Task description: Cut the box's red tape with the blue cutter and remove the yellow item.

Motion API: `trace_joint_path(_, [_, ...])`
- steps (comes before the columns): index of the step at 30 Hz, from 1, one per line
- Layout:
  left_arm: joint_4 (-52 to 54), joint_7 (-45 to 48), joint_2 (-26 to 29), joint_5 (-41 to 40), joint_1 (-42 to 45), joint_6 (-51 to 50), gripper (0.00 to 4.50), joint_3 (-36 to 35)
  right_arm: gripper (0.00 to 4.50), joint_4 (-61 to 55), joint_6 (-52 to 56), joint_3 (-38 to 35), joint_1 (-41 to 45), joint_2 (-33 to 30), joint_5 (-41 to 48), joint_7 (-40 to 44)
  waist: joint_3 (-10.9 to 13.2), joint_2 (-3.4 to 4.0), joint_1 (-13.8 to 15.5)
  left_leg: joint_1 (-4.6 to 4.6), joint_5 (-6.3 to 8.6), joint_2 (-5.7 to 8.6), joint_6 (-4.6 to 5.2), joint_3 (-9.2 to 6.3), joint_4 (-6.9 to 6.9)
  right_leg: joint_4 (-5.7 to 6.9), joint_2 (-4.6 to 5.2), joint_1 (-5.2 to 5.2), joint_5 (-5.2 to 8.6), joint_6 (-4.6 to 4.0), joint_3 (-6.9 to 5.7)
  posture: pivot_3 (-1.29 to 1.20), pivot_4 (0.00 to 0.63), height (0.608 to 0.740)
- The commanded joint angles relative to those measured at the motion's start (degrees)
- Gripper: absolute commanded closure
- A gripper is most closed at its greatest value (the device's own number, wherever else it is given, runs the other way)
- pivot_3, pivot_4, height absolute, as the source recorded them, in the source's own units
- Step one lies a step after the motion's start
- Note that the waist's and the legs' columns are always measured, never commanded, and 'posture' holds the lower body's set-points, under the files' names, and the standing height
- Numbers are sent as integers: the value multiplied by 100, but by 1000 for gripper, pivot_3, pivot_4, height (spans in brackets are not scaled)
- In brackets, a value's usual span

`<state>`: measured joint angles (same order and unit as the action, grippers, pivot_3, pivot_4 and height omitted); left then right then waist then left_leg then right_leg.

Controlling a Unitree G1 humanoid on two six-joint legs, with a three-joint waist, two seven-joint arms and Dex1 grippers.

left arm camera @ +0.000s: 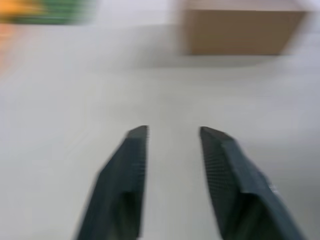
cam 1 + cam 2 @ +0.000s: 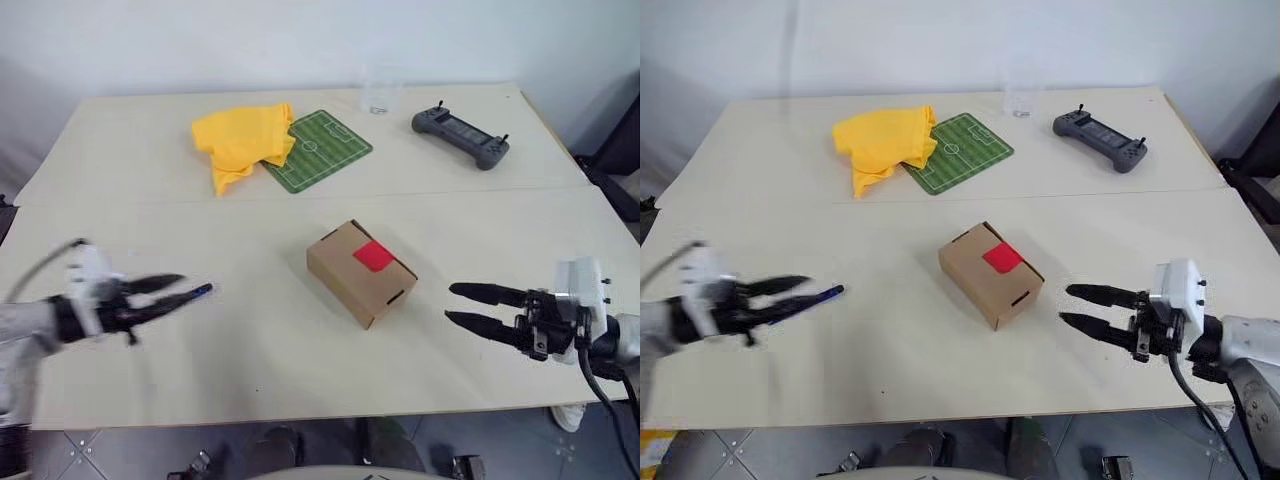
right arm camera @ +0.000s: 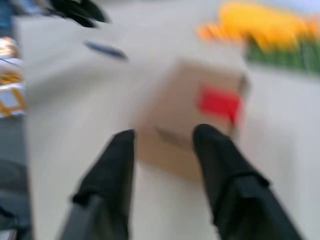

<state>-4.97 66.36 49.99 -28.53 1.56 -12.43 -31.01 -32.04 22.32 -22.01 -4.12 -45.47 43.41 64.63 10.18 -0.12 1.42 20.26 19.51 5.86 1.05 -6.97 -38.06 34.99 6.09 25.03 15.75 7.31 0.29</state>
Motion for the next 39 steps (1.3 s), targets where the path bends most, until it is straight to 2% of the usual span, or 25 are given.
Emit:
trace_joint_path(1, [-1253, 307, 402, 212, -103, 782, 1591, -480, 1296, -475, -306, 315, 261, 122, 104, -2, 0, 0, 5, -5, 1, 2, 2, 0, 0, 0, 1, -7, 0, 0, 0, 0, 150, 740])
trace_joint_path(5, [-3110, 896, 1110, 580, -598, 1845, 374, -752, 1, -568, 179, 681, 793, 46, 604, -201, -1, -6, -7, -11, 16, 11, 23, -4, -4, -18, 12, -28, -3, 5, 2, 0, 150, 740])
trace_joint_path(6, [-3480, 937, 1229, 594, -622, 2031, 41, -798, 0, -609, 251, 739, 876, 14, 685, -204, -2, -9, -7, -10, 20, 12, 28, -5, -2, -23, 12, -28, -3, 5, 2, 0, 150, 740])
trace_joint_path(7, [-3773, 983, 1325, 602, -626, 2184, 14, -805, 0, -647, 174, 805, 935, 13, 607, -154, -2, -10, -7, -9, 22, 11, 29, -5, -3, -26, 12, -28, -3, 5, 1, 0, 150, 740])
trace_joint_path(11, [-4109, 1330, 1386, 539, -524, 2517, 14, -655, 0, -831, 223, 891, 1023, -11, 737, -189, -2, -10, 39, -1, 27, 12, 32, -18, -1, -38, 16, -31, -2, 4, -1, 0, 150, 740])
trace_joint_path(18, [-3049, 1560, 1012, 417, 113, 2132, 14, 72, 0, -944, 396, 598, 1140, -178, 1050, -504, -5, -17, 40, -2, 27, 18, 35, -24, -7, -38, 26, -42, -5, 8, 3, 0, 150, 740])
trace_joint_path(23, [-2731, 1223, 514, 1123, 1205, 2061, 14, 1349, 0, -918, 435, 433, 1004, -322, 1030, -601, -6, -17, 16, -7, 22, 17, 26, -24, -7, -22, 22, -39, -5, 8, -3, 0, 150, 740])
trace_joint_path(29, [-2918, 602, 305, 1705, 1703, 1935, 14, 2003, 0, -1128, 462, 316, 674, -423, 1037, -692, -8, -26, -93, -2, 23, 6, 29, 5, -8, 2, 4, -16, -6, 11, -6, 0, 150, 740])
trace_joint_path(33, [-3011, 603, 285, 1799, 1822, 1732, 14, 2227, 0, -1279, 508, 248, 485, -429, 1099, -849, -8, -26, -75, 1, 23, 8, 29, 10, -9, 5, 5, -8, -6, 11, -3, 0, 150, 740])
trace_joint_path(37, [-2905, 863, 420, 1823, 1774, 1122, 743, 2459, 0, -1343, 526, 144, 415, -416, 1144, -1008, -9, -25, -38, -6, 22, 8, 28, 13, -14, -5, 6, -15, -6, 11, 2, 0, 150, 740])
trace_joint_path(39, [-2868, 816, 451, 1838, 1749, 1084, 1286, 2474, 0, -1350, 531, 124, 418, -425, 1169, -1046, -12, -19, -41, -10, 22, 6, 28, 14, -13, -4, 5, -17, -6, 11, 5, 0, 150, 740])
